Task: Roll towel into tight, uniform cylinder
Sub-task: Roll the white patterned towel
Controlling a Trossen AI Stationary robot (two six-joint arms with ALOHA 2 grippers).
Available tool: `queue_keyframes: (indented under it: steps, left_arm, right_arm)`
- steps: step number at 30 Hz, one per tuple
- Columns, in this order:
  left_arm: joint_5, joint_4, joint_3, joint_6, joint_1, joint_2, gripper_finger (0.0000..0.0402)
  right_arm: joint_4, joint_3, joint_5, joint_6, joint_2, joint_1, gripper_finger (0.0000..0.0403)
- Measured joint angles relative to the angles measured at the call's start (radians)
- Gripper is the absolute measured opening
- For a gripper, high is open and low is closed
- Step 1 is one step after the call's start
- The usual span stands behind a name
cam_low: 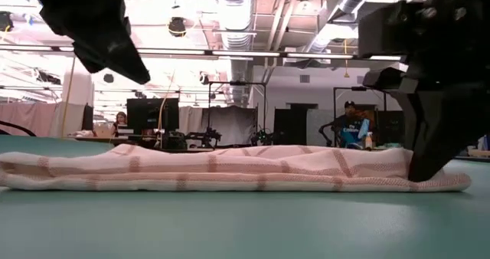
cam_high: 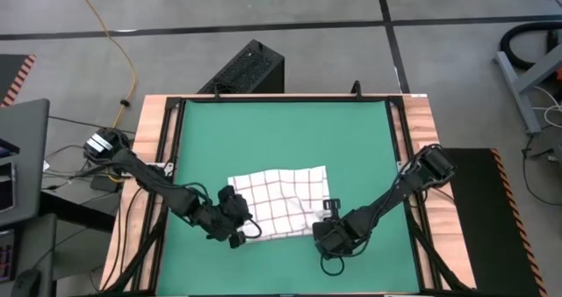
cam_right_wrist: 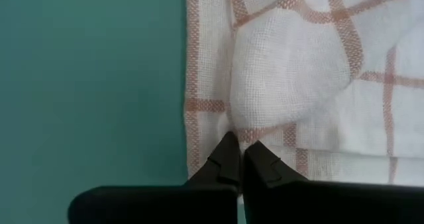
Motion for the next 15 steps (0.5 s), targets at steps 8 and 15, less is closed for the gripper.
queue_keyframes:
  steps: [8, 15]
  left_arm:
    - [0.138, 0.191, 0.001, 0.019, -0.009, 0.184, 0.0000]
    - [0.198, 0.187, 0.004, 0.009, 0.024, 0.315, 0.0000]
  right_arm:
    - [0.011, -0.003, 0.017, 0.023, -0.023, -0.009, 0.0058]
    - [0.011, -0.003, 0.017, 0.027, -0.106, -0.016, 0.0088]
